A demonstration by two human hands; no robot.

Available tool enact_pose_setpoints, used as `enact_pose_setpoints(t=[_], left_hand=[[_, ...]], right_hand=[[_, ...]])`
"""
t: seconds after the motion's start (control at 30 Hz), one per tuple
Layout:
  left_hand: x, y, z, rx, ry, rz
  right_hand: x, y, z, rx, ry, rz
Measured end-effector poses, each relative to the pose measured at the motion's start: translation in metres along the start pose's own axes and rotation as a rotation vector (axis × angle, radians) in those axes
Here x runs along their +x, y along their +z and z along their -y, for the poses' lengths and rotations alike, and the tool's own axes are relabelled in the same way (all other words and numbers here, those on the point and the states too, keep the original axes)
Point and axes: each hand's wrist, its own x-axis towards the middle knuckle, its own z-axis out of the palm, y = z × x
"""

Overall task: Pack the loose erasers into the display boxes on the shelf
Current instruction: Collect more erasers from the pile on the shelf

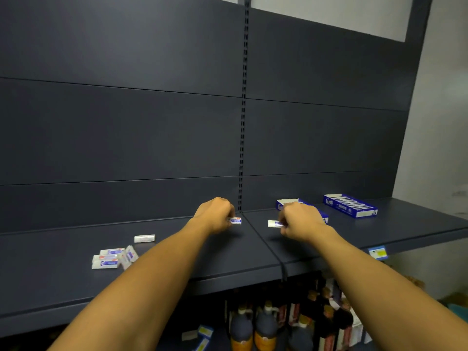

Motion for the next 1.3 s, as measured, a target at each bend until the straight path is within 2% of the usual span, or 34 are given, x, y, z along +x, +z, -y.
enact_pose_setpoints(t=[0.43,0.83,1.3], left_hand=[[0.045,0.016,-0.085,0.009,-0.021,-0.023],[0.119,0.033,-0.105,-0.020,-0.001,-0.058],[0.220,0.082,-0.109,-0.164,0.010,-0.054]], right_hand=[[-0.009,0.006,-0.079,-0.038,-0.035,-0.049],[0.019,0.032,-0.138,-0.033,-0.001,-0.031],[0.113,0.059,-0.202,0.055,0.026,0.010]])
